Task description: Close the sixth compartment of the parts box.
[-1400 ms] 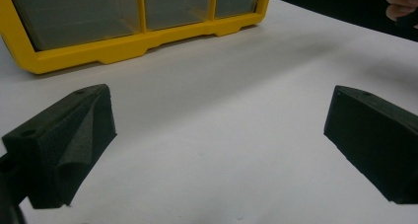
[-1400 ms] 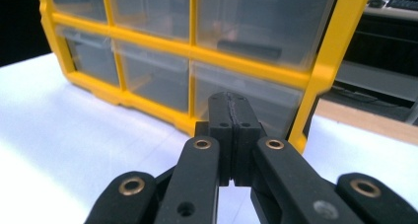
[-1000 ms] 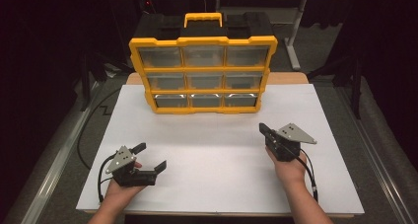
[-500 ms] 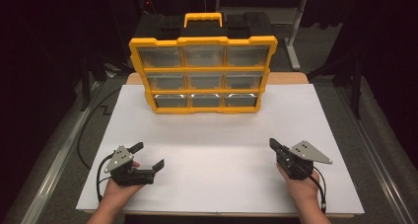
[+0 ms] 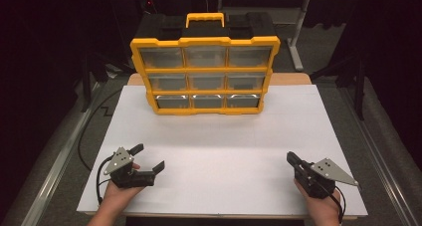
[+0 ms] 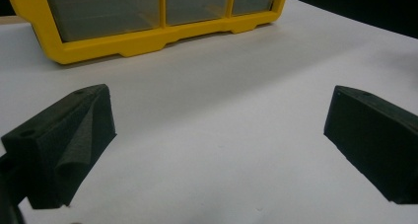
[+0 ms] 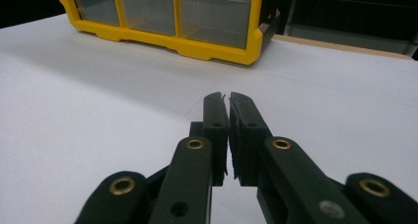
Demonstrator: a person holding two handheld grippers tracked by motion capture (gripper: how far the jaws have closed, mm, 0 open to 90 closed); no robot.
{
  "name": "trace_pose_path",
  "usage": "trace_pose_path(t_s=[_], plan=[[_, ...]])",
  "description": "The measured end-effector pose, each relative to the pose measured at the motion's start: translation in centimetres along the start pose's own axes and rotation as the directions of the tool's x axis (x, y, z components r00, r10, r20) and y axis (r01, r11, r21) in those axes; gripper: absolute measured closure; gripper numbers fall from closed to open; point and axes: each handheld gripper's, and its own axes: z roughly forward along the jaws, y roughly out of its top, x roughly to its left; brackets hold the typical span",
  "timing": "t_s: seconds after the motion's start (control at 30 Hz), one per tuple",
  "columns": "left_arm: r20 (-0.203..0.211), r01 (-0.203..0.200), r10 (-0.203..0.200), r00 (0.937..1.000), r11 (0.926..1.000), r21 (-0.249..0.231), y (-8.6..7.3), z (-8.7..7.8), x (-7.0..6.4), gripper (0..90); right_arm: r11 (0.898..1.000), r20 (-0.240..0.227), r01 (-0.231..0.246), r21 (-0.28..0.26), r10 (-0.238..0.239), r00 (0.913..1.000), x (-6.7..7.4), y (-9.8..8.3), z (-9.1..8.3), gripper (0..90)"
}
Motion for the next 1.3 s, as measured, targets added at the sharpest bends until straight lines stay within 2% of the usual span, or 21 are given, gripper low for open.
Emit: trace_pose_path(t_s=[0.07,0.13,0.27,0.4,0.5,0.77,0.93,1.13,1.3], plan=[[-0.003,-0.002,0.002,1.0000,1.0000,0.007,0.0,0.1,0.0,0.3,1.000,0.000,-0.003,0.004,0.003,1.0000,-0.1,-0.1,0.1,80.0],[-0.004,-0.002,0.002,1.0000,0.9999,0.010,-0.1,0.2,-0.2,0.3,1.000,0.005,-0.008,0.014,0.008,1.0000,-0.1,-0.1,0.3,72.1],[-0.004,-0.013,0.013,0.9999,0.9998,0.018,-0.1,0.2,-0.3,0.3,0.999,0.015,-0.013,0.037,0.012,0.9998,-0.4,-0.4,0.6,53.5],[-0.003,-0.012,0.012,0.9999,0.9999,0.011,0.0,0.1,-0.4,0.3,0.998,-0.021,-0.038,0.055,0.039,0.9990,-0.7,-0.4,0.8,35.3],[-0.003,-0.009,0.009,1.0000,0.9999,0.008,0.0,0.0,-0.3,0.3,0.998,-0.016,-0.032,0.062,0.034,0.9993,-0.5,-0.4,1.0,21.9],[-0.007,-0.004,0.004,1.0000,1.0000,-0.005,0.1,-0.3,-0.1,0.3,0.998,-0.021,-0.008,0.055,0.009,0.9997,0.0,-0.1,1.1,0.3],[-0.009,0.000,0.000,1.0000,1.0000,-0.005,0.1,-0.3,-0.1,0.3,0.999,-0.009,-0.002,0.035,0.002,1.0000,0.2,0.1,0.6,0.2],[-0.013,0.001,-0.001,0.9999,1.0000,-0.005,0.1,-0.3,0.0,0.3,1.000,0.004,0.008,0.005,-0.008,1.0000,-0.2,-0.1,-1.1,0.2],[-0.019,0.007,-0.007,0.9998,1.0000,-0.005,0.1,-0.1,-0.1,0.3,1.000,0.018,-0.011,-0.001,0.011,0.9998,-0.8,-0.3,-0.7,0.2]])
